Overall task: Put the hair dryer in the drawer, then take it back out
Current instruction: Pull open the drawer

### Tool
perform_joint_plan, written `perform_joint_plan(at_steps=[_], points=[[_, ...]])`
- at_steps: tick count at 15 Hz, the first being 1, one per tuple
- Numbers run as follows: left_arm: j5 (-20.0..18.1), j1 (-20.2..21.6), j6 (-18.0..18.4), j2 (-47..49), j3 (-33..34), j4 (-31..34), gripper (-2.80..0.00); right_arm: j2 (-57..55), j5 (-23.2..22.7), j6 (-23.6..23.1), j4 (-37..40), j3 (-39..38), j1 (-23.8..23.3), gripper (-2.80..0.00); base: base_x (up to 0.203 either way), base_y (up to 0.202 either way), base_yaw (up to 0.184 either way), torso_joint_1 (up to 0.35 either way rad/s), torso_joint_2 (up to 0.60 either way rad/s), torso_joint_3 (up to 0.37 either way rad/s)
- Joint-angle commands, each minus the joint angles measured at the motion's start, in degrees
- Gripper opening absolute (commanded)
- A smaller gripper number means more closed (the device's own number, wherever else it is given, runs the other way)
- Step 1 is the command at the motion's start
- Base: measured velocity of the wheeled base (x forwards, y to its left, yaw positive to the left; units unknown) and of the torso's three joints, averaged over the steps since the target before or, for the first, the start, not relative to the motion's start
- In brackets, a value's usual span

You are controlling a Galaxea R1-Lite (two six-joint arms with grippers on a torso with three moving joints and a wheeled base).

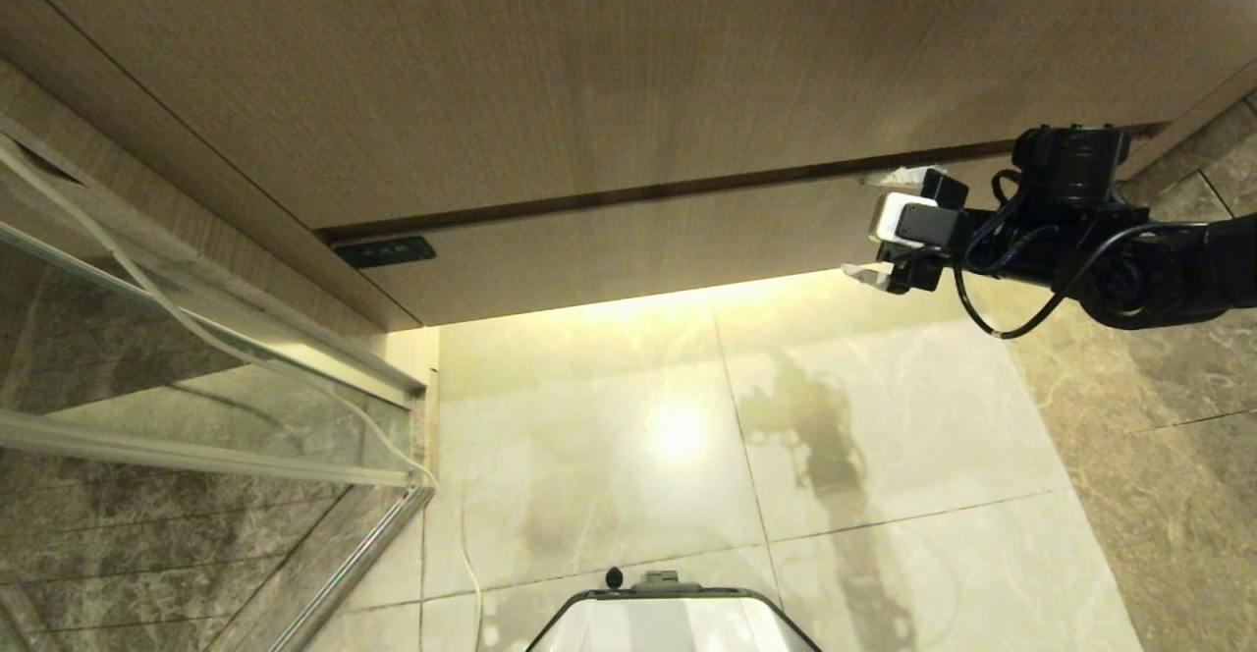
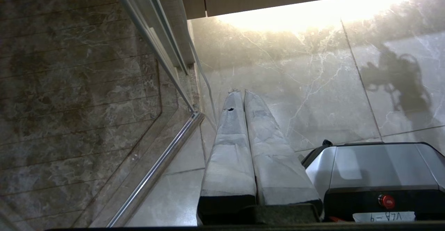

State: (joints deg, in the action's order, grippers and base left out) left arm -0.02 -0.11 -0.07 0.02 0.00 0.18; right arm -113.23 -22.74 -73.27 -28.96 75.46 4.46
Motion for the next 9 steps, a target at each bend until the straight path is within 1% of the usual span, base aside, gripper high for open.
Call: perform_joint_plan(at_steps=[1,3,6,9], points=[[0.02,0.02,-0.01,-0.02,0.09,-0.01,-2.80,1.64,-0.99,-0.47,0.03,-0.14,0.00,0.00,0.000,0.000,0.000,0.000,0.00,0.000],[0.02,0.02,-0.01,-0.02,0.09,-0.01,-2.80,1.95,-3.21,-0.58,-0.76,-0.04,0.02,0.00,0.000,0.000,0.000,0.000,0.00,0.000],[0.02,0.02,-0.01,-0.02,0.09,-0.01,-2.80,0.51,-3.54,-1.00,-1.09,0.94,0.02,0.00,0.000,0.000,0.000,0.000,0.00,0.000],[0.02,0.02,-0.01,-0.02,0.02,-0.01,-2.80,-2.07,-3.46,-0.96,-1.09,3.55,0.00,0.00,0.000,0.000,0.000,0.000,0.00,0.000]])
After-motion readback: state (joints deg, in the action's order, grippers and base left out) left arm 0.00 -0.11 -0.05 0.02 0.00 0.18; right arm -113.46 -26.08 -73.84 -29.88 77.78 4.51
